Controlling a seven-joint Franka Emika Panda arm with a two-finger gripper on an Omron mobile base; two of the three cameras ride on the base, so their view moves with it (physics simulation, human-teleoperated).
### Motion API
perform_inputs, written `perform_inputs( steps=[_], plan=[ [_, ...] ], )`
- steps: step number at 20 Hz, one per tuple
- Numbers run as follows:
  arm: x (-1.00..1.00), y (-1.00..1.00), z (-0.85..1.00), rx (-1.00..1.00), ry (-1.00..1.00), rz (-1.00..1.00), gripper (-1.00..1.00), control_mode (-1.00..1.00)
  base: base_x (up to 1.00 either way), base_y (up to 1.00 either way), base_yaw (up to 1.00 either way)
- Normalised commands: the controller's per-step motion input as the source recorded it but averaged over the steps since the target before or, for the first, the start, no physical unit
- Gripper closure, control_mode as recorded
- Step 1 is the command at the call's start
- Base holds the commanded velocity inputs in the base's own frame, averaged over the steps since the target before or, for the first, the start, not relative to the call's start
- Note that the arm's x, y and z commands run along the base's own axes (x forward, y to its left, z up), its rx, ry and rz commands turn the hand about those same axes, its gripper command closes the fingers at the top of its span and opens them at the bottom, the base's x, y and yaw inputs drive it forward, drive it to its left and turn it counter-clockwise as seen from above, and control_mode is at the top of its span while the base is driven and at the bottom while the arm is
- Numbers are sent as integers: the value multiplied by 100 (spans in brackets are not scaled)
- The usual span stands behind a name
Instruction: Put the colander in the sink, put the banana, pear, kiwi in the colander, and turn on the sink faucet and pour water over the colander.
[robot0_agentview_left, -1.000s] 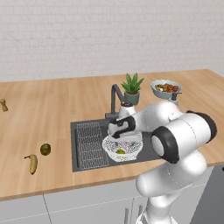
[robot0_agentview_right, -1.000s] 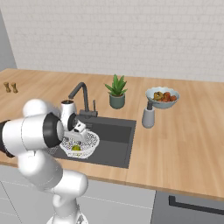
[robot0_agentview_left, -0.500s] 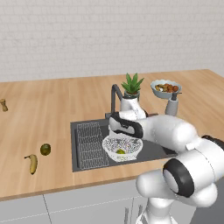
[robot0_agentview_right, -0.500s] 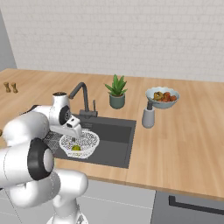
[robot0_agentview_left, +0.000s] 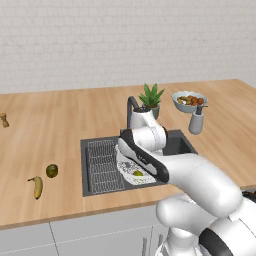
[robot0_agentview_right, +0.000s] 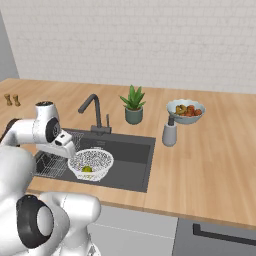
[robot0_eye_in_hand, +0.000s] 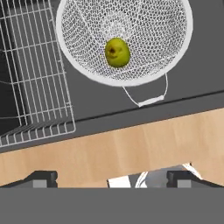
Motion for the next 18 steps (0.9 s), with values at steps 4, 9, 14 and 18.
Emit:
perform_inputs(
  steps=[4,9,14,18],
  plan=[
    [-19,87,17,0,0,0,-100,-100,0,0,0],
    [0,85,10,0,0,0,-100,-100,0,0,0],
    [20,78,1,0,0,0,-100,-100,0,0,0],
    [32,74,0,0,2,1,-100,-100,0,0,0]
  ],
)
